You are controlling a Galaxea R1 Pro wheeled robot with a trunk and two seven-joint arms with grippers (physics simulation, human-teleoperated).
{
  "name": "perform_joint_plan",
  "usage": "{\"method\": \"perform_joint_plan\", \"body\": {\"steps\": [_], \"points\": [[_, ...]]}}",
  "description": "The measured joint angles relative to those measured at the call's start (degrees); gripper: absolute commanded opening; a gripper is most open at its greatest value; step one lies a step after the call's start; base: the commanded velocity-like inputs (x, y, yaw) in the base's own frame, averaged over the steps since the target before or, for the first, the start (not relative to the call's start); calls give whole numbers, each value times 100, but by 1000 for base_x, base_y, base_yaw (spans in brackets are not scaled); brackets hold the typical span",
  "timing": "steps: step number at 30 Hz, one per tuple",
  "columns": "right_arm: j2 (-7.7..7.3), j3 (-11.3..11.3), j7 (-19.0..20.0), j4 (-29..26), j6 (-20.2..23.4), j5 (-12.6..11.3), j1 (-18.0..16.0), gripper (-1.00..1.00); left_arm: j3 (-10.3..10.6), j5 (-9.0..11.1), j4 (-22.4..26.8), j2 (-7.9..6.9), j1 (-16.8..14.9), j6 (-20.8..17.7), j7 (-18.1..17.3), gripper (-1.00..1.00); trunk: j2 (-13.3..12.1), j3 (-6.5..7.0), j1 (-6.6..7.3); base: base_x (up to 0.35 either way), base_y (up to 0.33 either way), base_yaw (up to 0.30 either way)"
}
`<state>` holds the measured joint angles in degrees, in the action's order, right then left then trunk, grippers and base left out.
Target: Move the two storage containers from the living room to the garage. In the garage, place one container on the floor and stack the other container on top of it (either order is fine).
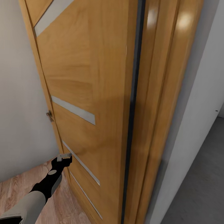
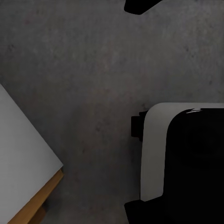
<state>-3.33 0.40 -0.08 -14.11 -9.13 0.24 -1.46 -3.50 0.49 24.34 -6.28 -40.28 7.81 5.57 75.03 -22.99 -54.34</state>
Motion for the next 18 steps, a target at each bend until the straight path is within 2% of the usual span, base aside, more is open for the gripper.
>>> {"method": "perform_joint_plan", "body": {"steps": [18], "points": [[0,0,0,0,0,0,0,100,-9,1,0,0,0,0,-4,100,0,0,0,0,0,0]]}}
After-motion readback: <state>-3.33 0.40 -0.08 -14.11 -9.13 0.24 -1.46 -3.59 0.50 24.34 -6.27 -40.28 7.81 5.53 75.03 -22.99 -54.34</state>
